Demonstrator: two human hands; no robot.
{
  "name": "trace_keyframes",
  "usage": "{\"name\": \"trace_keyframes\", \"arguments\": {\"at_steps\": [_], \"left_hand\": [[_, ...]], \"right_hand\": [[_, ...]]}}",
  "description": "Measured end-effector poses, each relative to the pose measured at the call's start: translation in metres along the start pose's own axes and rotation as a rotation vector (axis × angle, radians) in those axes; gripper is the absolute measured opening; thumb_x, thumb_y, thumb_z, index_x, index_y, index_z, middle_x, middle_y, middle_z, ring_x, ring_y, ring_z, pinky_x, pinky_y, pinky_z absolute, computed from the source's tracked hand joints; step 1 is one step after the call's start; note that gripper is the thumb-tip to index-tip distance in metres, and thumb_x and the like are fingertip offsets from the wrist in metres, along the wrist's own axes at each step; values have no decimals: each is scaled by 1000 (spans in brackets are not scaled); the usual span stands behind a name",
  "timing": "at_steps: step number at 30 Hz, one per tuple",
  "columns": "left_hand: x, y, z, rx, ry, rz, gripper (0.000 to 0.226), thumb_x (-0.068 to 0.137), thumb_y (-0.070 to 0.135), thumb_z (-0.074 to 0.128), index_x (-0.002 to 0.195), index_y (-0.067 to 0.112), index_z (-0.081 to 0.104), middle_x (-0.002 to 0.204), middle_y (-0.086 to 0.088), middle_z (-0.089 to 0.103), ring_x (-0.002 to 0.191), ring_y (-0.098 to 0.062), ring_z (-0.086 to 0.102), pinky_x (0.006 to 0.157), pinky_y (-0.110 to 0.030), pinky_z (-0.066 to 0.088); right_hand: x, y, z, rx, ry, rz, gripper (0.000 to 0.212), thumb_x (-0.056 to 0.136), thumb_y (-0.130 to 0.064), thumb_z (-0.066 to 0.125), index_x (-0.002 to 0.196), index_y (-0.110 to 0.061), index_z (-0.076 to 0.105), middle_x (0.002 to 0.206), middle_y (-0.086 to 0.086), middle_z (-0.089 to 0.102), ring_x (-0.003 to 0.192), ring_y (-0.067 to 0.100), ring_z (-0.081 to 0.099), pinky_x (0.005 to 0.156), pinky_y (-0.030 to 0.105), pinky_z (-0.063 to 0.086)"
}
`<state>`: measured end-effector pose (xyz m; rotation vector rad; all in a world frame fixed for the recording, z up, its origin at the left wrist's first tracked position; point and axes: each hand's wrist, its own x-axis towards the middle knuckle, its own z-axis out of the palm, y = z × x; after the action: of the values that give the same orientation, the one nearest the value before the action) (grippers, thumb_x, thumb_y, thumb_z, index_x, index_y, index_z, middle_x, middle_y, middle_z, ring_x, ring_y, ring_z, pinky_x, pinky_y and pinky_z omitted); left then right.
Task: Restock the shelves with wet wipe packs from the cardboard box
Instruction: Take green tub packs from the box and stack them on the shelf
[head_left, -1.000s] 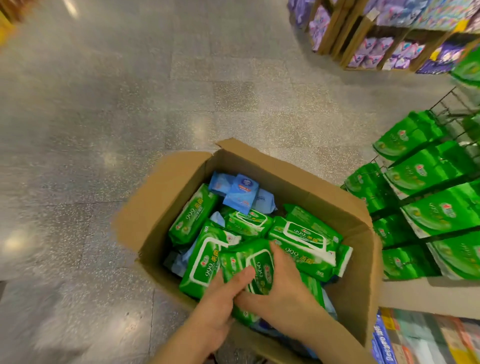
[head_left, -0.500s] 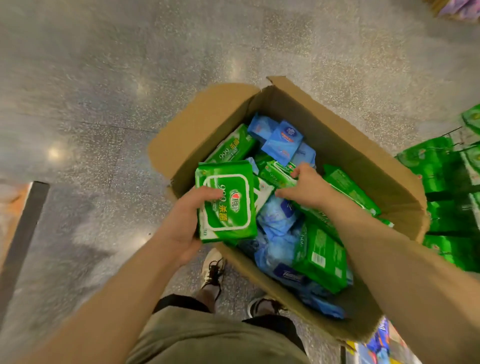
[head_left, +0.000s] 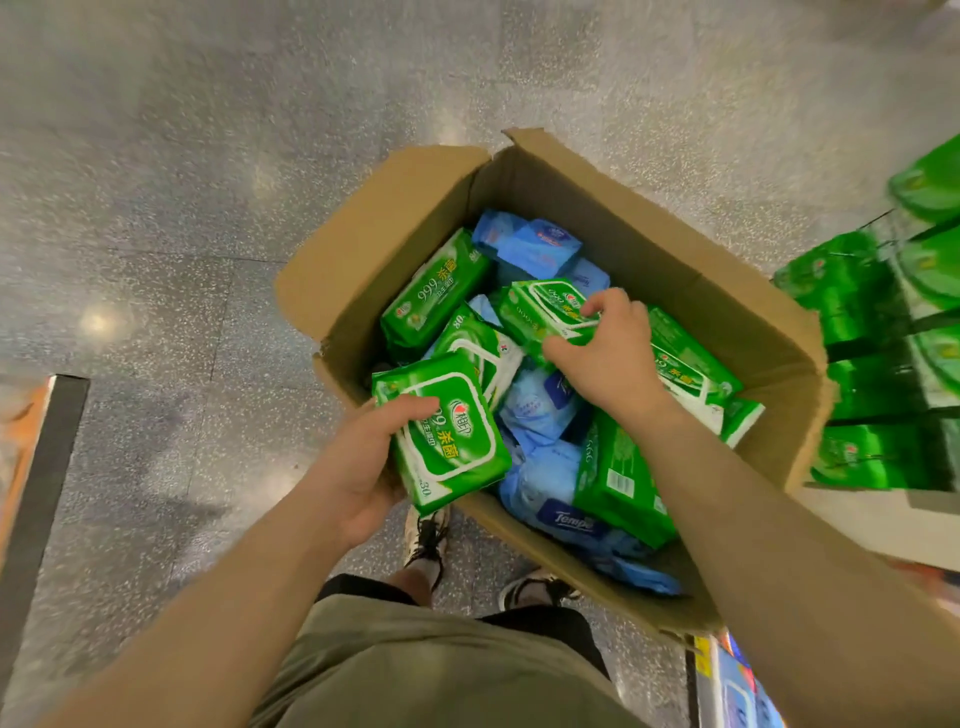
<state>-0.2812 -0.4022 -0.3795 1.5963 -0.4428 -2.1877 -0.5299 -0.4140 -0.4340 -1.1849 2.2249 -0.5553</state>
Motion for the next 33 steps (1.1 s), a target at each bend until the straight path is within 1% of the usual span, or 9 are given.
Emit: {"name": "trace_keyframes", "arguments": {"at_steps": [6,12,15,18,20,23,26,31,33], "left_hand": [[6,-6,38,-42,-65,-34,33,95,34,59,123,20,66,111,-6,75,97,-24,74,69,-38,61],[4,-15,84,-165,-282,-26,69,84,70,47,128,21,65,127,-10,68,117,-27,65,93,-47,55],[1,-26,102,-200,-344,-6,69,71,66,67,120,17,72,129,-14,65,118,-29,64,88,-44,57],[2,-34,111,-190,-317,-20,47,77,49,68,109,16,77,121,-14,70,107,-30,69,84,-46,59],[7,-38,112,-128,-288,-25,53,71,49,74,115,19,73,122,-12,70,109,-31,68,96,-53,52],[13,-41,109,-103,-235,-20,46,70,48,71,109,24,76,119,-8,72,107,-31,69,107,-58,41],[13,-42,106,-144,-219,19,43,75,46,62,108,22,75,118,-9,72,103,-29,71,100,-53,48],[16,-53,93,-123,-216,46,98,39,50,92,128,19,65,124,-11,69,109,-30,68,84,-48,59],[17,-57,87,-127,-229,44,83,46,47,91,122,20,69,124,-12,68,107,-30,69,83,-48,59]], "right_hand": [[-70,-34,-44,215,138,-6,58,78,-37,78,128,-25,52,121,1,40,121,21,42,103,31,36],[-139,-39,-46,97,300,-239,68,71,-45,72,131,-15,58,117,6,37,111,28,46,96,42,48],[-153,-29,-49,-27,327,-258,74,73,-53,72,135,-16,55,117,8,38,111,28,45,93,42,47],[-155,-10,-65,61,155,-257,71,78,-61,71,136,-24,51,118,-2,37,114,19,45,99,34,43],[-143,12,-80,305,65,-144,52,89,-50,66,132,-25,53,110,-3,46,103,9,50,91,22,44],[-105,65,-99,315,184,215,36,99,-32,61,131,-17,54,101,7,64,89,14,62,80,32,48],[-60,119,-106,57,157,472,38,99,-21,58,132,-3,51,122,12,61,114,32,59,81,34,39],[-4,171,-65,157,0,749,31,97,-8,55,122,9,61,119,22,65,105,34,64,76,37,47],[0,179,-55,256,43,836,29,97,-5,56,121,10,63,109,21,66,97,32,63,76,38,47]]}}
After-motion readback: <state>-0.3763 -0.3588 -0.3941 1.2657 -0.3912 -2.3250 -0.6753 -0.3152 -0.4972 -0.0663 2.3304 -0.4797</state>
